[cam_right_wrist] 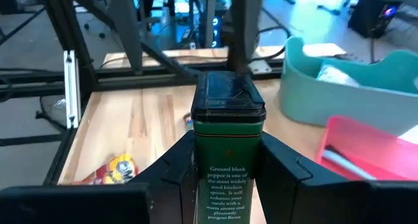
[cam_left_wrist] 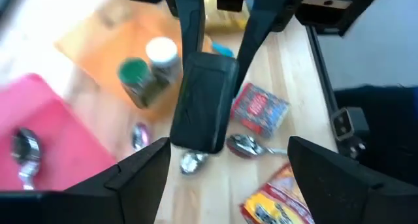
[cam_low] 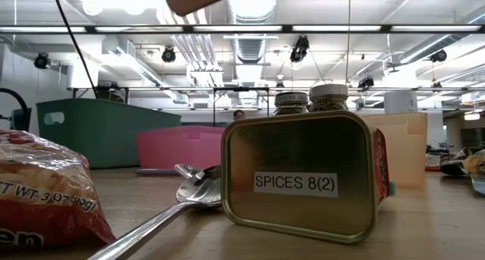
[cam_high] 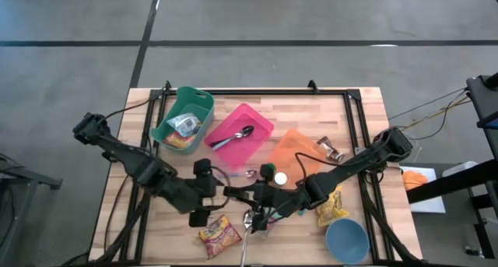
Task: Pick & Place Food Item
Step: Put the black seasoning can into the orange bin
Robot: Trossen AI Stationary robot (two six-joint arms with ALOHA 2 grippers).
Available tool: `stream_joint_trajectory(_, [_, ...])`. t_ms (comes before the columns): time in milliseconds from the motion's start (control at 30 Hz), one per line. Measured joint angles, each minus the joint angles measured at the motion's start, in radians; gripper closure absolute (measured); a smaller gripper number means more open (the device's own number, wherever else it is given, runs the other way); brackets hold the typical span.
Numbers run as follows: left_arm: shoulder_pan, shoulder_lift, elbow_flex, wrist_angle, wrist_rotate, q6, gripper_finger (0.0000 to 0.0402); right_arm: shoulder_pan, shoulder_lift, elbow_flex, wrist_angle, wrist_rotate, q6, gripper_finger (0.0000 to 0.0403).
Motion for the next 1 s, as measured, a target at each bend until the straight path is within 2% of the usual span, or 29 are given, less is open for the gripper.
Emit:
stream_joint_trajectory(167, [-0.053, -0.033, -0.06, 0.146, -0.163, 0.098, 0.009, 0.031, -0.048, 0.0, 0.001, 0.041, -0.042, 0.0294])
stream_joint_trajectory(467, [-0.023, -0.071, -0.265, 0.576, -0.177, 0.302, 0.0089, 0.096, -0.148, -0.038, -0.006, 0.16, -0.107, 0.0294])
stream_joint_trajectory(667, [0.041, -0.086, -0.366, 0.873, -0.08, 0.418, 0.0089, 0.114, -0.198, -0.111, 0.025, 0.199, -0.107, 0.0294])
stream_joint_trajectory(867, [0.117, -0.083, -0.444, 1.042, 0.06, 0.439, 0.0089, 0.119, -0.209, -0.154, 0.124, 0.239, -0.139, 0.0294])
stream_joint_trajectory(1000, [0.15, -0.082, -0.478, 1.099, 0.095, 0.45, 0.0089, 0.119, -0.209, -0.163, 0.131, 0.239, -0.148, 0.0294])
